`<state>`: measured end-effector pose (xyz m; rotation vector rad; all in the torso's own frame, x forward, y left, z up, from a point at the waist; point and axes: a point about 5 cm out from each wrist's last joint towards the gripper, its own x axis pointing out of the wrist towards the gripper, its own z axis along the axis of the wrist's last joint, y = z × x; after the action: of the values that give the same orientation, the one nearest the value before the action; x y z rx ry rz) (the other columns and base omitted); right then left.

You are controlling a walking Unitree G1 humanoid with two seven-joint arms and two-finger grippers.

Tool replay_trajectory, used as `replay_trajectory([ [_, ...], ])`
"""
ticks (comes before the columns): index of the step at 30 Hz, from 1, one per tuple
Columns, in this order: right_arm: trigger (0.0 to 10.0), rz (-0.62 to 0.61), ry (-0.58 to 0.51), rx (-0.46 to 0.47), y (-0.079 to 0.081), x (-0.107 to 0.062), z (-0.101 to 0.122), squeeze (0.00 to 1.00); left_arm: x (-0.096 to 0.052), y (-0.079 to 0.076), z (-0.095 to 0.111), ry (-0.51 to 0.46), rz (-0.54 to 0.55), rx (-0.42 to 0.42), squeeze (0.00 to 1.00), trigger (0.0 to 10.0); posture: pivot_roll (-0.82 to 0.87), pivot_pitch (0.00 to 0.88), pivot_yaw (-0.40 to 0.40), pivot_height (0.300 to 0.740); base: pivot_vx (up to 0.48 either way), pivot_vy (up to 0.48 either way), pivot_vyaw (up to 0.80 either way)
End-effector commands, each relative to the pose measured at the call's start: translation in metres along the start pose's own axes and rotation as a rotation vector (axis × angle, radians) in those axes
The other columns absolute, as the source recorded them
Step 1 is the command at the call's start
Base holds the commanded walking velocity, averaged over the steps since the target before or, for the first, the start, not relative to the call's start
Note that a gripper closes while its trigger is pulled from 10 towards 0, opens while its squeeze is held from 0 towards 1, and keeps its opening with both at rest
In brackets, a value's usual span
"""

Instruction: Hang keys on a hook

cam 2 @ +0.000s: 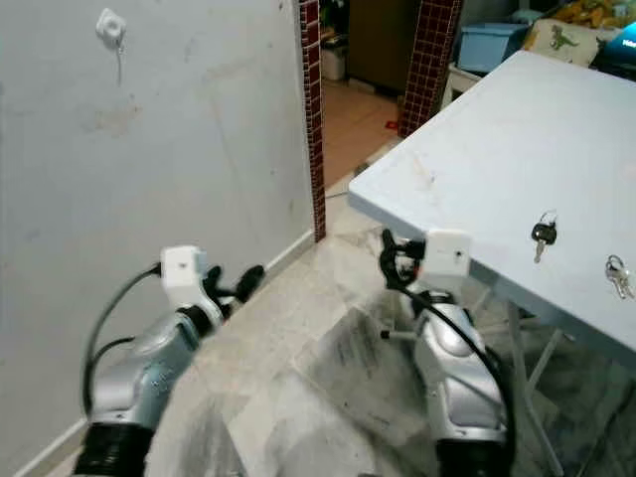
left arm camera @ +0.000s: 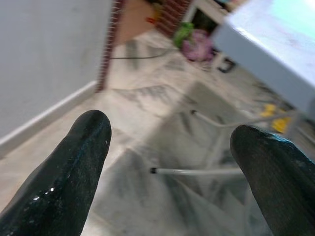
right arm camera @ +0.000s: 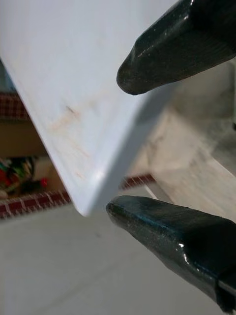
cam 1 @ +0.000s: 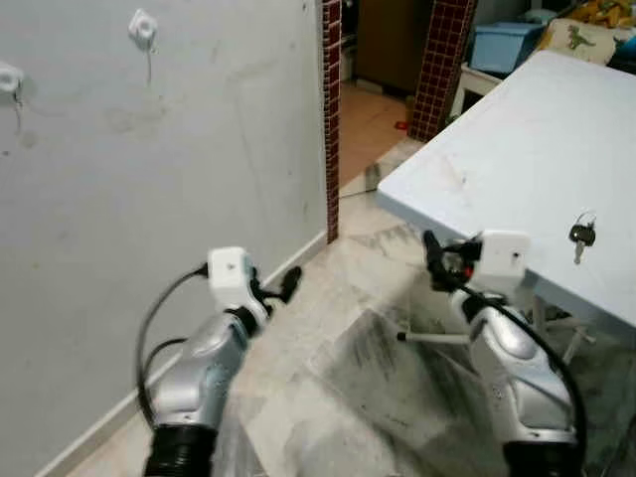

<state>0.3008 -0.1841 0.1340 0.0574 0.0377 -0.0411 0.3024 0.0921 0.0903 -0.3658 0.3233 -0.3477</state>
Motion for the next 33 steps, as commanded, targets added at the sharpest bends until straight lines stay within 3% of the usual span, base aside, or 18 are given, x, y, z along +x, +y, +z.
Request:
replay_trajectory([
  [1, 10.0, 0.040, -0.014, 0.007, 0.0122, 0.0014, 0.0046, 0.00, -0.0019, 0.0102, 0.0055, -0.021, 0.035, 0.008, 0.00, 10.0, -0.06, 0.116, 0.040, 0.740, 0.000, 0.000, 0.00],
  [12, 10.0, 0.043, -0.006, 0.016, 0.0161, -0.0011, 0.0022, 0.00, -0.0012, 0.0118, 0.0065, -0.005, 0.060, -0.010, 0.00, 10.0, -0.05, 0.122, 0.046, 0.740, 0.000, 0.000, 0.00],
  [14, 10.0, 0.048, -0.014, 0.014, 0.0181, -0.0013, 0.0041, 0.00, -0.0014, 0.0125, 0.0079, -0.006, 0.058, 0.018, 0.00, 10.0, -0.05, 0.123, 0.051, 0.740, 0.000, 0.277, 0.00],
  [33, 10.0, 0.033, -0.027, 0.007, 0.0187, 0.0007, 0.0064, 0.00, -0.0020, 0.0114, 0.0090, 0.000, 0.043, 0.026, 0.00, 10.0, -0.04, 0.124, 0.057, 0.740, 0.000, 0.329, 0.00],
])
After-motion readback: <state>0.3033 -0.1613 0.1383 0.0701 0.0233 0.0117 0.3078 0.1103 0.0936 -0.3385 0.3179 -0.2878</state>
